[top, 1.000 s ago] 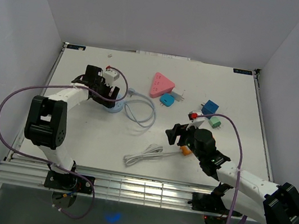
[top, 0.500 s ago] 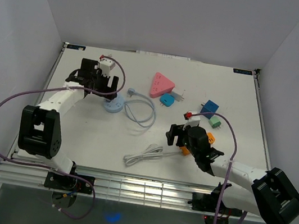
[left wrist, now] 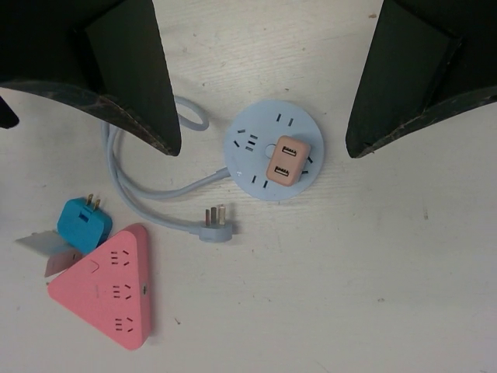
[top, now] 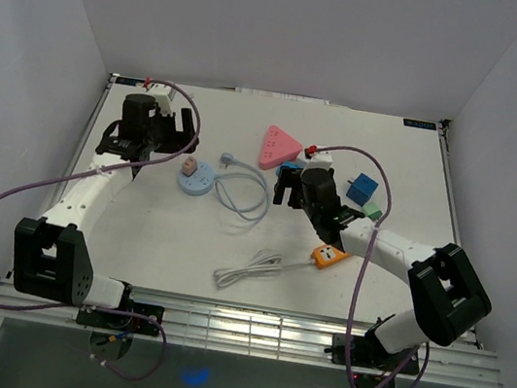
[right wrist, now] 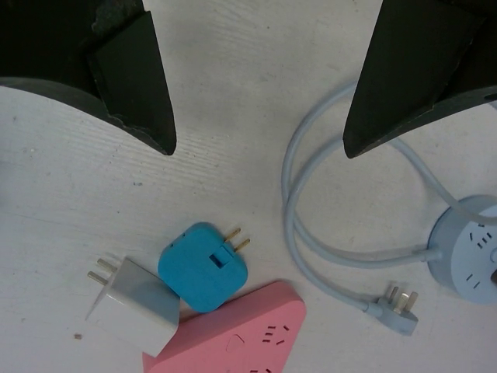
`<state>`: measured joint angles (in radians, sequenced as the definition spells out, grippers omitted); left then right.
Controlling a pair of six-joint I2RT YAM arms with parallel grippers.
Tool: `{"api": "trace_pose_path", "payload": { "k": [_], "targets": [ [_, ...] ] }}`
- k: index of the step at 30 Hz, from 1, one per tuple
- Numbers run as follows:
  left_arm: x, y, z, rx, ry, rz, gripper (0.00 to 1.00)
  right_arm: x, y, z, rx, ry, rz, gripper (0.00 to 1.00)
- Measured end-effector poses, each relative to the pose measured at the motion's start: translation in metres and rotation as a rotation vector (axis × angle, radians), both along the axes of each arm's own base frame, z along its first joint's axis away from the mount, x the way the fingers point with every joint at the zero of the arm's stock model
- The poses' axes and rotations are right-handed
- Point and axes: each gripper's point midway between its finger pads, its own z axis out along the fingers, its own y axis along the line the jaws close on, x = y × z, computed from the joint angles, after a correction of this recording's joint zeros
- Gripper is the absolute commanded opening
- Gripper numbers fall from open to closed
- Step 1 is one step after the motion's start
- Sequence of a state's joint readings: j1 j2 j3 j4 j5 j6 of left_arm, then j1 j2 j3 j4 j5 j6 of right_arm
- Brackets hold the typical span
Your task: Insert the plug
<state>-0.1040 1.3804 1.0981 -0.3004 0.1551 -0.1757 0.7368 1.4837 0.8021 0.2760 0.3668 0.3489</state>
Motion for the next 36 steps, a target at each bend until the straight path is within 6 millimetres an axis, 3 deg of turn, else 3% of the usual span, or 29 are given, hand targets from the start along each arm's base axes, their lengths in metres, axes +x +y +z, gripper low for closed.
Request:
{"api": "trace_pose_path", "payload": {
  "k": [4,8,11,20,26,36],
  "targets": [
    [-0.006,0.001,0.014,-0.041,-0.042,0.033,0.98,0.020,0.001,-0.009,-0.003,0.061,-0.043,0.94],
    [-0.004,0.001,0.017,-0.058,-0.051,0.043,0.98,0.041,-0.016,-0.024,0.015,0.154,-0.138,1.00],
    [-0.002,0.001,0.018,-0.067,-0.064,0.054,0.98,0.054,-0.033,-0.030,0.009,0.194,-0.247,0.92],
    [-0.002,-0.003,0.015,-0.105,-0.066,0.060,0.98,0.067,-0.042,-0.025,0.032,0.226,-0.371,0.98],
    [-0.003,-0.003,0.013,-0.118,-0.060,0.070,0.98,0.070,-0.053,-0.034,0.070,0.283,-0.536,0.95],
    [-0.004,-0.003,0.011,-0.121,-0.049,0.072,0.98,0.100,-0.036,-0.041,0.100,0.360,-0.666,0.95]
  ]
}}
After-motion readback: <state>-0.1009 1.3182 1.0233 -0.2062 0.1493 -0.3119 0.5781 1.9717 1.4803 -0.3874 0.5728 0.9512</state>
